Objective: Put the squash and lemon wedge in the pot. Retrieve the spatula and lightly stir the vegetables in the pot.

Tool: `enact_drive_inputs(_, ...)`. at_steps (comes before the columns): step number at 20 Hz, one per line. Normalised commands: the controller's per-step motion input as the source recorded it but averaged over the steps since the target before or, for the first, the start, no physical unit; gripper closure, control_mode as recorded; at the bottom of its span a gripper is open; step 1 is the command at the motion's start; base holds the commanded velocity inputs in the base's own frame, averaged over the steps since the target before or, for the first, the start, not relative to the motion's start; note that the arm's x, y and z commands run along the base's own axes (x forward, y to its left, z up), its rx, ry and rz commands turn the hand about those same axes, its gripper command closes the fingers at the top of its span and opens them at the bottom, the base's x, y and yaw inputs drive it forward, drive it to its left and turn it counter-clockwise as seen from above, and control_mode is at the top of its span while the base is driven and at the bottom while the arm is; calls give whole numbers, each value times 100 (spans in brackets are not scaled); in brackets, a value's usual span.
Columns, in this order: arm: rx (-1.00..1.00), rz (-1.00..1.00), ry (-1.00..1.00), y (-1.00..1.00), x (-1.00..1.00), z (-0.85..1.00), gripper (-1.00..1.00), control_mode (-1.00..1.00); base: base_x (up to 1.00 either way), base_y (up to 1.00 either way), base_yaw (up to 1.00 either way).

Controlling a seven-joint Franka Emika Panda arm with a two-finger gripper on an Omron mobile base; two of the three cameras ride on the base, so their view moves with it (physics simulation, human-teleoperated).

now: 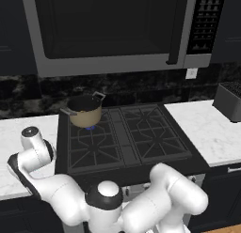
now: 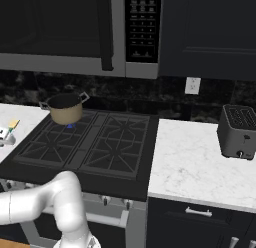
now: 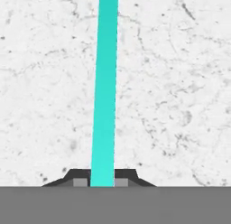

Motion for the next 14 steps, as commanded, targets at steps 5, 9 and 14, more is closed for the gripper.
enact_drive_inputs(5, 2, -5, 4, -43, -23, -79, 100, -100, 0, 0, 0)
enact_drive_inputs(9, 5, -4, 9, -15, -8, -48, 100, -100, 0, 0, 0)
enact_drive_inputs(14, 3, -3, 0, -7, -73, 39, 100, -100, 0, 0, 0)
